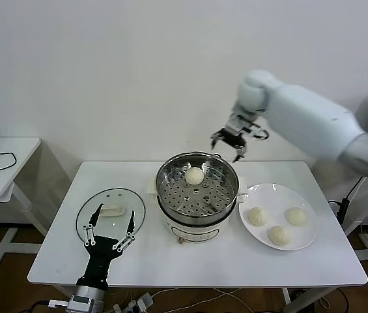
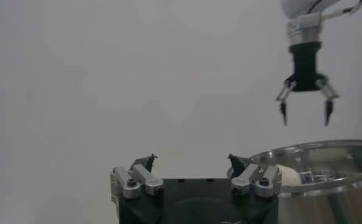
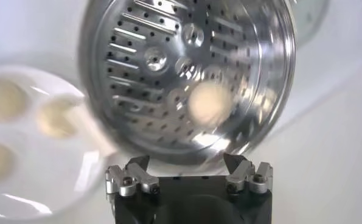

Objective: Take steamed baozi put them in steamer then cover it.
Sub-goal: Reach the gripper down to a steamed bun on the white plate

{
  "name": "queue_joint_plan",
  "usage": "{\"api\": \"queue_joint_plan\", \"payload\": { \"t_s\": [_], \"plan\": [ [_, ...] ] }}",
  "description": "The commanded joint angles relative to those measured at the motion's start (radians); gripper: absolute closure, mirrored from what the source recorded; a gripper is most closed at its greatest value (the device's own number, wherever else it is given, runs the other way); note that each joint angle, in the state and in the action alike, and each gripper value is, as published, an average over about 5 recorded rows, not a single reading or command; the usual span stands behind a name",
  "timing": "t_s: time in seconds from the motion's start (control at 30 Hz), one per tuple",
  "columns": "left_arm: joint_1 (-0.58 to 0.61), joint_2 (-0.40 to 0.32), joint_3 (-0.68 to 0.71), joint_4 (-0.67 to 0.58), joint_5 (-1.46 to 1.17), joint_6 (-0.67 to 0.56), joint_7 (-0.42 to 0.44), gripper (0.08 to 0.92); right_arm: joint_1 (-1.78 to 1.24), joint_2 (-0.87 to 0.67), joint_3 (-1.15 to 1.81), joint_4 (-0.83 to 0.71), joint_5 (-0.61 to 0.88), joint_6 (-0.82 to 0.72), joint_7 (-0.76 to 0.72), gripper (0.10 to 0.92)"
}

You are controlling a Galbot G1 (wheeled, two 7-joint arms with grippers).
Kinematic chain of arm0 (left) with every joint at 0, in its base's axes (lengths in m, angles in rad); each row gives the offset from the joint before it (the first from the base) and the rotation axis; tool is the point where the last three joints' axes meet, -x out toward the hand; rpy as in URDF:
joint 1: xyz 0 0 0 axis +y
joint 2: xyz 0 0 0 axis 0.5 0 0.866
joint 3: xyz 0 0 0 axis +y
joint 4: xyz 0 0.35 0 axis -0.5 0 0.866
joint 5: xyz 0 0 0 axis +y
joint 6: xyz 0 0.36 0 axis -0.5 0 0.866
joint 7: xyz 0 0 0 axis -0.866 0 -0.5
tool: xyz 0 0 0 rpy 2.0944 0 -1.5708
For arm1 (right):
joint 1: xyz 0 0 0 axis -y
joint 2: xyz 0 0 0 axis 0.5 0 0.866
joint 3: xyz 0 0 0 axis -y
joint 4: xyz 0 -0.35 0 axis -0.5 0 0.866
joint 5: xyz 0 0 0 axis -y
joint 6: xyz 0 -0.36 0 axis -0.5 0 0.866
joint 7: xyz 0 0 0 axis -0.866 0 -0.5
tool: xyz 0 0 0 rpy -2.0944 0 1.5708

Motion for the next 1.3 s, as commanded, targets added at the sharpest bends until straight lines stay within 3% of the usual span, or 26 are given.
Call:
{"api": "queue_joint_plan", "payload": {
  "t_s": [0.03, 0.6, 1.3],
  "plan": [
    [-0.001, -0.002, 0.005, 0.001, 0.002, 0.005, -0.001, 0.177, -0.006, -0.268, -0.243, 0.053, 0.294, -0.27, 0.077, 0.203],
    [0.007, -0.009, -0.011, 0.001, 0.002, 0.002, -0.003, 0.177, -0.306, -0.202, -0.127, 0.007, 0.275, -0.299, 0.303, 0.203],
    [0.008, -0.009, -0.019, 0.011, 0.0, -0.003, -0.006, 0.177, -0.363, -0.105, -0.072, -0.089, 0.249, -0.305, 0.302, 0.205]
  ]
}}
